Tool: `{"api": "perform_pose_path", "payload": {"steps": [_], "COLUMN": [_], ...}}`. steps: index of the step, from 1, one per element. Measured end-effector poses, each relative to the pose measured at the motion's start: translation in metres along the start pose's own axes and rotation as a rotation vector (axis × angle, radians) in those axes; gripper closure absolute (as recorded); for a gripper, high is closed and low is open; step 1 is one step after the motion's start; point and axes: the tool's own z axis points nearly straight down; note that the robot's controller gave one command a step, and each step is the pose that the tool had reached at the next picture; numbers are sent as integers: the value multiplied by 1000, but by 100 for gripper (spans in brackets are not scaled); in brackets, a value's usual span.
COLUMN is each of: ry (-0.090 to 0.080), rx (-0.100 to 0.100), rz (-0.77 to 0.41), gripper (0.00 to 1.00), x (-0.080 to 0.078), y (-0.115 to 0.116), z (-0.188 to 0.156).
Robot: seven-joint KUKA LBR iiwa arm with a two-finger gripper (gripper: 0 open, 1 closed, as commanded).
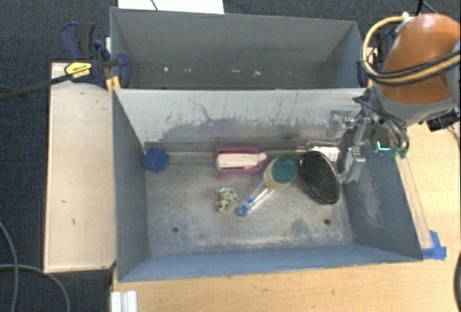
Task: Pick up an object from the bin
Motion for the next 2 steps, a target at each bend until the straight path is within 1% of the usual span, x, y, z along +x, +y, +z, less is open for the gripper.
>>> {"api": "perform_pose_path", "payload": {"steps": [1,2], "ry": [-6,-21], "rx": [-1,4], "rz": [102,97], "gripper": [0,100], "x": [9,4], "y": [-3,-5], "z": [92,84]}}
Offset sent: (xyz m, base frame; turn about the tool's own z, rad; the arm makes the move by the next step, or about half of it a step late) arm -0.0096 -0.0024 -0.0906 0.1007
